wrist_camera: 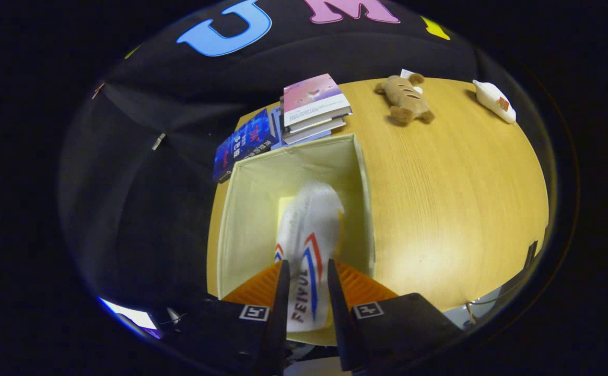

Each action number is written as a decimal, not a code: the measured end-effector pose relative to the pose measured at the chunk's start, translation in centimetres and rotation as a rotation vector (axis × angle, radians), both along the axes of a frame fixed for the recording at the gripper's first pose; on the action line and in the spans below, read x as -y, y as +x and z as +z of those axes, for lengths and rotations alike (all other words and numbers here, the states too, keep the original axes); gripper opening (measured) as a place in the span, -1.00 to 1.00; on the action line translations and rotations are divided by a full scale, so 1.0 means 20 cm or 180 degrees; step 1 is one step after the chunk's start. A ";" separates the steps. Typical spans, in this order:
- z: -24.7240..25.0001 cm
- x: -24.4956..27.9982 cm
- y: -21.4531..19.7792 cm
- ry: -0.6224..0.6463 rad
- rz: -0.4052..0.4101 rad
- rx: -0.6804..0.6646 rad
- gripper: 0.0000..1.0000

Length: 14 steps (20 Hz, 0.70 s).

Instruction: Open the storage box then place both shoes into the box .Put the left shoe in first, then the right shoe, with the right side of both shoes facing outward in a uniform manner.

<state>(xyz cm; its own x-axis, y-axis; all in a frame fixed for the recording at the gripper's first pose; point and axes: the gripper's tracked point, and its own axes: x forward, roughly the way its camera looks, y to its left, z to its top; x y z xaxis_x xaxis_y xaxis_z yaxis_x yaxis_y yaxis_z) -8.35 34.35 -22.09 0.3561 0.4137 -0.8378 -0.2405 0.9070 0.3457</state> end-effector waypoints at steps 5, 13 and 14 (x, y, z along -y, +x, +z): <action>0.15 0.04 0.04 -0.0121 0.0245 0.0429 0.92; 0.57 0.38 0.27 -0.0303 0.0136 0.1506 0.98; 0.63 0.44 0.31 -0.0299 0.0112 0.1632 0.98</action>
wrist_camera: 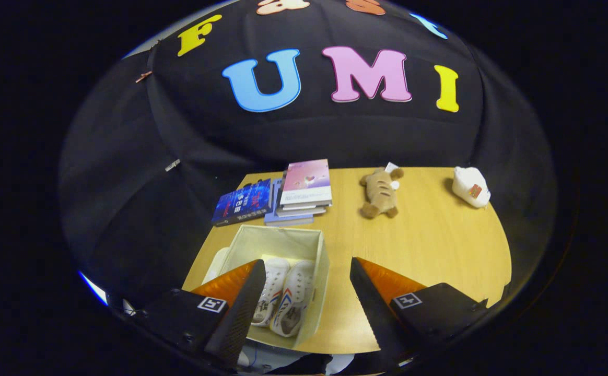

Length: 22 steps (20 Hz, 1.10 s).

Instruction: Open the storage box then place both shoes into the box .Put the left shoe in first, then the right shoe, with the right side of both shoes facing outward in a uniform manner.

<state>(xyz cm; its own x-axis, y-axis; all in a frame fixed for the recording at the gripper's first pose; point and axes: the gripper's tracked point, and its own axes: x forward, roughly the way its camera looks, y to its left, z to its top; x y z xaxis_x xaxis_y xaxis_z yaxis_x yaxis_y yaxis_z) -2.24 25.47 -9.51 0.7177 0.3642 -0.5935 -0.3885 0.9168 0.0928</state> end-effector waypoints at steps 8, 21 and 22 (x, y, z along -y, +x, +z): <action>0.44 0.58 0.24 0.0107 0.0070 0.0920 0.97; 0.73 1.30 0.47 0.0190 -0.0298 0.1635 0.97; 0.71 1.31 0.47 0.0197 -0.0325 0.1614 0.97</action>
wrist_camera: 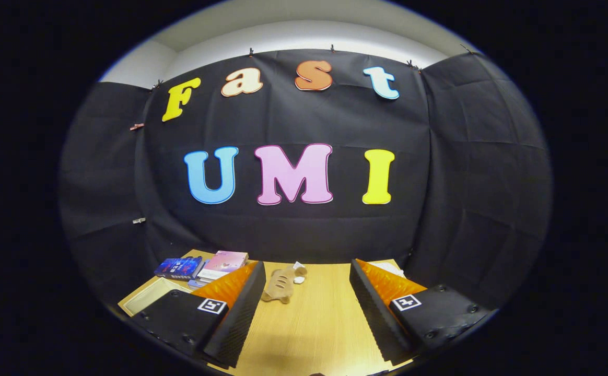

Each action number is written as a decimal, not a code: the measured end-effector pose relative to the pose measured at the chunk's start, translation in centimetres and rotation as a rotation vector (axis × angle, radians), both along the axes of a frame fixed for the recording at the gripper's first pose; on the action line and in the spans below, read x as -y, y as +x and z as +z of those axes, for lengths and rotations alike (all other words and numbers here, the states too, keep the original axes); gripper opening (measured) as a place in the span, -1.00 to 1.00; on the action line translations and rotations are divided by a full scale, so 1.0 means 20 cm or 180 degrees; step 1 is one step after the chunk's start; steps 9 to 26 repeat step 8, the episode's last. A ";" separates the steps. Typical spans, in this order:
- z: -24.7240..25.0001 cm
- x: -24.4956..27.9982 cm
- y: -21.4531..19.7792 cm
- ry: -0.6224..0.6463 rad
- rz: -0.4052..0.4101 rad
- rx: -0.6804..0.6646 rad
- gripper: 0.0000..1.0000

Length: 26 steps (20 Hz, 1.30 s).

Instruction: Open the storage box then place both shoes into the box .Put the left shoe in first, then the right shoe, with the right side of both shoes facing outward in a uniform manner.

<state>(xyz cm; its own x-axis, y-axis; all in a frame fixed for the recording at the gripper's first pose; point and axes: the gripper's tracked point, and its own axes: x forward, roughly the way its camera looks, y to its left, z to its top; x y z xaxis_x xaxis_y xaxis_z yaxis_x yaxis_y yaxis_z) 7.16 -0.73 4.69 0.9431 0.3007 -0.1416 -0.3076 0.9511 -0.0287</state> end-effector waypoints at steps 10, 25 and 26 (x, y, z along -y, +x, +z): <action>-0.03 0.00 -0.01 0.0033 -0.0236 -0.0018 0.97; -0.03 0.00 -0.01 0.0033 -0.0236 -0.0018 0.97; -0.03 0.00 -0.01 0.0033 -0.0236 -0.0018 0.97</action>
